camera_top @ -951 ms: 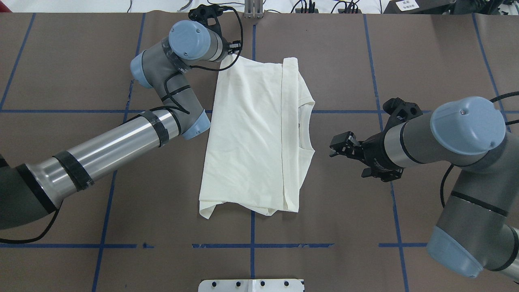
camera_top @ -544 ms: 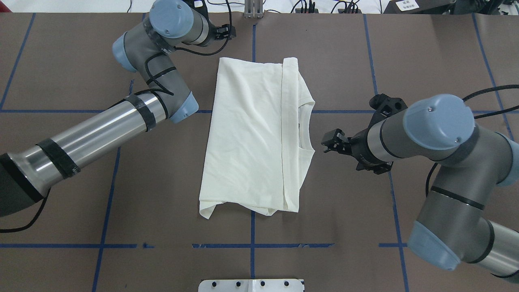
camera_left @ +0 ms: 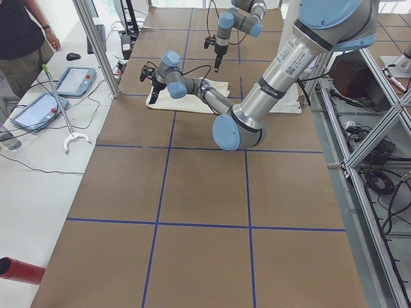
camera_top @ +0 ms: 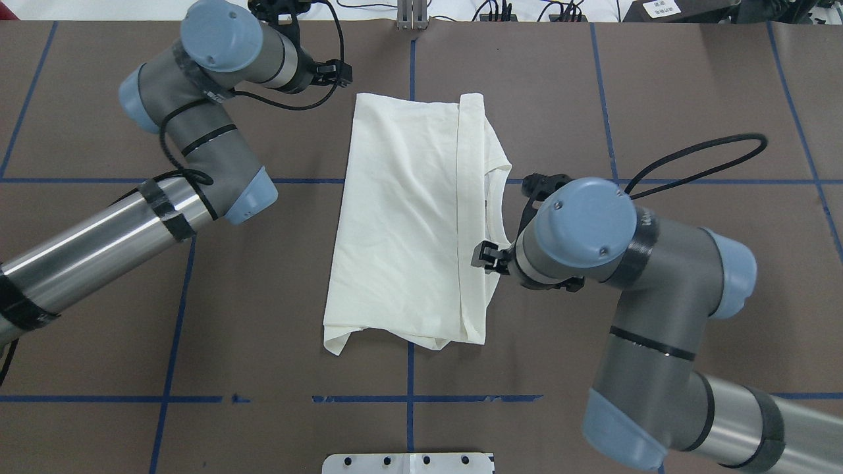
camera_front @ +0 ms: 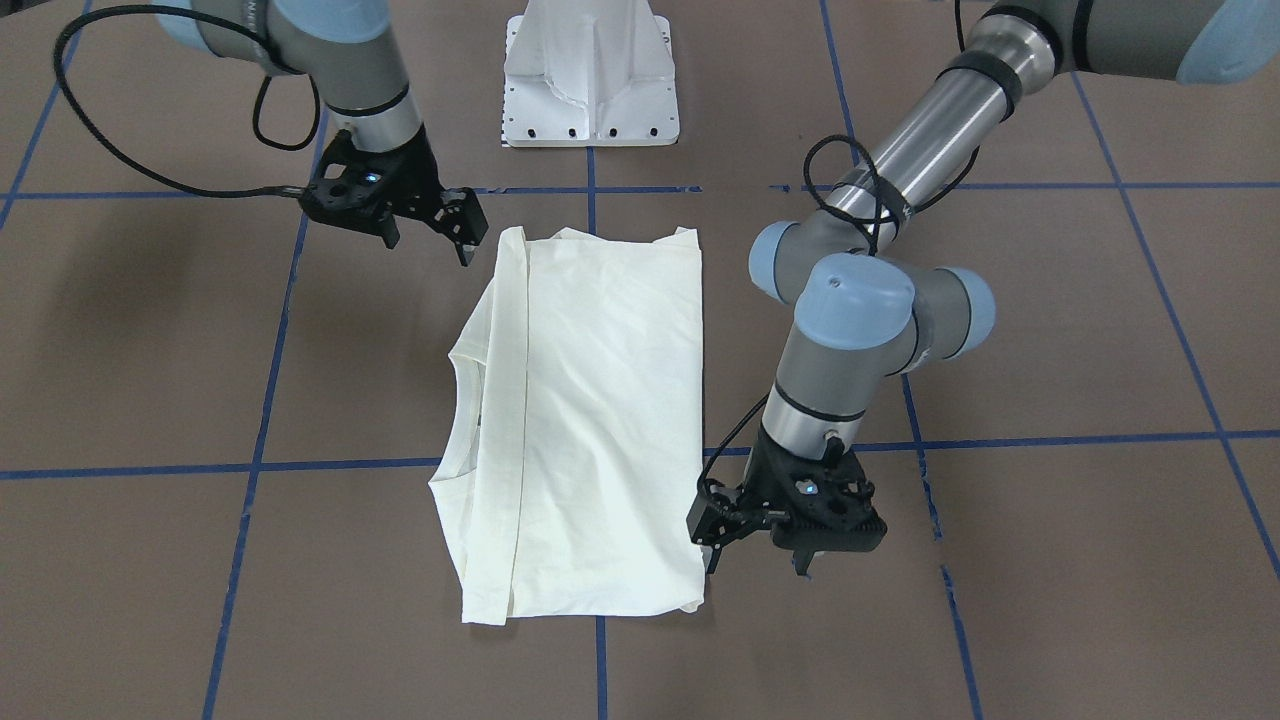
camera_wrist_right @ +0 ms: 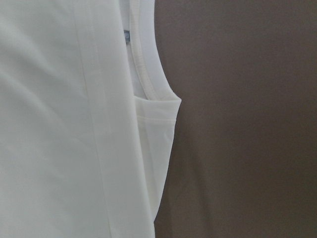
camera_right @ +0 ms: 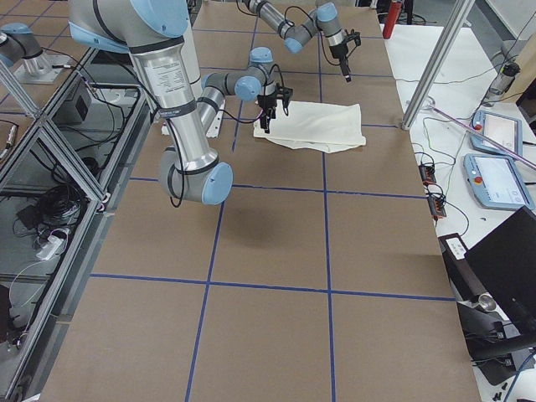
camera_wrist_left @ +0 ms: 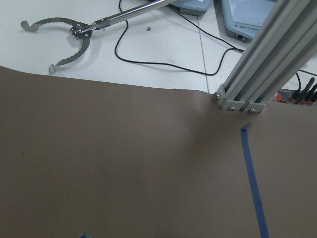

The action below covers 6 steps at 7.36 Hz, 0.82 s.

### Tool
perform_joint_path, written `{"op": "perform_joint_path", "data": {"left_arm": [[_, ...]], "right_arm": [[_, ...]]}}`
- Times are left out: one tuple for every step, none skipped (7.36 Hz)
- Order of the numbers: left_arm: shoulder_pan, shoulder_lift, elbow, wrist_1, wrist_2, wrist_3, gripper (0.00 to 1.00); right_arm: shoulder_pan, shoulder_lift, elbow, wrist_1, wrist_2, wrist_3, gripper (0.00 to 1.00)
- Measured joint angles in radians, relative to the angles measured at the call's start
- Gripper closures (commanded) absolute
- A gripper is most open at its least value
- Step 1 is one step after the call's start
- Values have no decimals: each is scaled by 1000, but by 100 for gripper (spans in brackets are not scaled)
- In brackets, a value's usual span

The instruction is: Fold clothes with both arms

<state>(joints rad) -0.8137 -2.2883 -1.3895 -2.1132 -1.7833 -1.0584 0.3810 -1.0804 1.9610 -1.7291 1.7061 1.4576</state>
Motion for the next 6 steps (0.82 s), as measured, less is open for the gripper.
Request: {"op": "perform_joint_path", "data": {"left_arm": [[7, 23, -66, 37, -5, 2, 0], [14, 35, -93, 52, -8, 3, 0], [16, 44, -103, 55, -9, 3, 0], [18, 47, -105, 55, -10, 3, 0], [19, 49, -106, 53, -11, 3, 0], [21, 49, -106, 51, -10, 3, 0]], "right_arm": [[-55, 13, -18, -5, -37, -36, 0], [-100, 26, -37, -6, -76, -83, 0], [-127, 47, -76, -6, -104, -130, 0], [-139, 81, -136, -6, -115, -164, 0], [-143, 111, -188, -14, -117, -191, 0], [-144, 126, -209, -43, -116, -208, 0]]}}
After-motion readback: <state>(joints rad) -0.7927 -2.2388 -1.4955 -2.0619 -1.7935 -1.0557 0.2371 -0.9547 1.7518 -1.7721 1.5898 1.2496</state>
